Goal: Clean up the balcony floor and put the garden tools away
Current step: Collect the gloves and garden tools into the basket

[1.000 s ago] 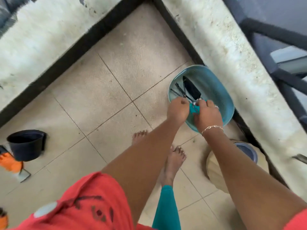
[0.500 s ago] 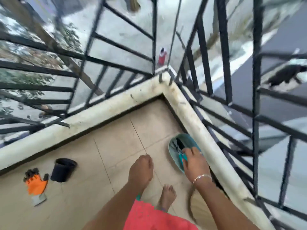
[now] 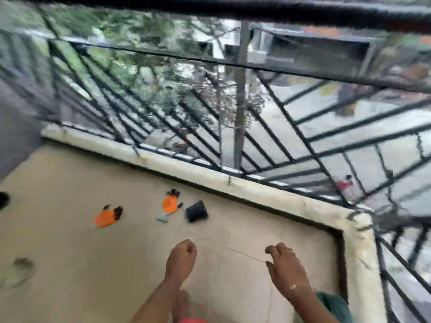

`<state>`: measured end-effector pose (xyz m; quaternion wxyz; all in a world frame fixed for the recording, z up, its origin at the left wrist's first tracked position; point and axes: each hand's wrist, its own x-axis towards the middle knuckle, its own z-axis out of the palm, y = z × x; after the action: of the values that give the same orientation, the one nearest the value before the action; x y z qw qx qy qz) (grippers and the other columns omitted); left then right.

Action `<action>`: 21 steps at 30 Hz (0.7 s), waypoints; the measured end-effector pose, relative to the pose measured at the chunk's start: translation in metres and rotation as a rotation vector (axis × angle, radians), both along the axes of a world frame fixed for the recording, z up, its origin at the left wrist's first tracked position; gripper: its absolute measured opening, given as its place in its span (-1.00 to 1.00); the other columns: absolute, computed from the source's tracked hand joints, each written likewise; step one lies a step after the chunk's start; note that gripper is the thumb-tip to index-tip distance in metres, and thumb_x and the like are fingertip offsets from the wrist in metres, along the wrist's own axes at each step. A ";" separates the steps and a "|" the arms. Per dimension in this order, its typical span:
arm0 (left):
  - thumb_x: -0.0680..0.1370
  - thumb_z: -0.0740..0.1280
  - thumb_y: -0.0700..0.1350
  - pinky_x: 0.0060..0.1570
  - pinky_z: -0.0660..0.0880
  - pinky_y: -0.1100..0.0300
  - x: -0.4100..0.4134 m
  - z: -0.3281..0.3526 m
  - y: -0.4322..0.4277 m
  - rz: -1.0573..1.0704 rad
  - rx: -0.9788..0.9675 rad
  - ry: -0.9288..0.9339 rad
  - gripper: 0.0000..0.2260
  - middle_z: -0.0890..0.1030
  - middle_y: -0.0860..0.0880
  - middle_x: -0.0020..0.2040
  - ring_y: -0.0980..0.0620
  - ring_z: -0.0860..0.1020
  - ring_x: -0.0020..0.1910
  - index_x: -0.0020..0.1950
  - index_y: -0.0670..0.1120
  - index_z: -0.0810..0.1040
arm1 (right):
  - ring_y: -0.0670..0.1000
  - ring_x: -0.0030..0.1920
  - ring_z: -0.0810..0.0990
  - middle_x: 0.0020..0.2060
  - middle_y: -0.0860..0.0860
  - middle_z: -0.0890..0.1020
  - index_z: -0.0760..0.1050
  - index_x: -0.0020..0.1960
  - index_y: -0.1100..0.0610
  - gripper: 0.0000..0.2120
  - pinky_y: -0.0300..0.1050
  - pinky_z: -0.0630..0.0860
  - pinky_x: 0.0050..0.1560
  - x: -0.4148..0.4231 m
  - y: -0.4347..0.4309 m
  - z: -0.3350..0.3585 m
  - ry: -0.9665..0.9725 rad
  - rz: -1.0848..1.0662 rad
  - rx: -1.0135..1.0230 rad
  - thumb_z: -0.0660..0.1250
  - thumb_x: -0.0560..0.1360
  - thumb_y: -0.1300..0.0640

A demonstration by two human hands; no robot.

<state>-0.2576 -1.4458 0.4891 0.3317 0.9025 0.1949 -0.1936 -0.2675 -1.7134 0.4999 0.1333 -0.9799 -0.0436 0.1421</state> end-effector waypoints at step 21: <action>0.57 0.22 -0.15 -0.32 0.34 0.24 0.022 0.034 0.342 0.523 -0.134 0.016 -0.86 0.50 0.03 -0.23 0.03 0.48 -0.23 -0.19 -0.06 0.45 | 0.08 0.12 0.48 0.12 0.05 0.47 0.46 0.17 0.09 -0.77 -0.15 0.39 0.07 0.137 0.391 0.024 0.097 0.345 0.126 0.22 0.53 0.13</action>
<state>-0.2358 -1.1034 0.5235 0.4278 0.7959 0.4110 -0.1210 -0.1303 -1.3223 0.5243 0.1702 -0.9396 -0.2133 0.2067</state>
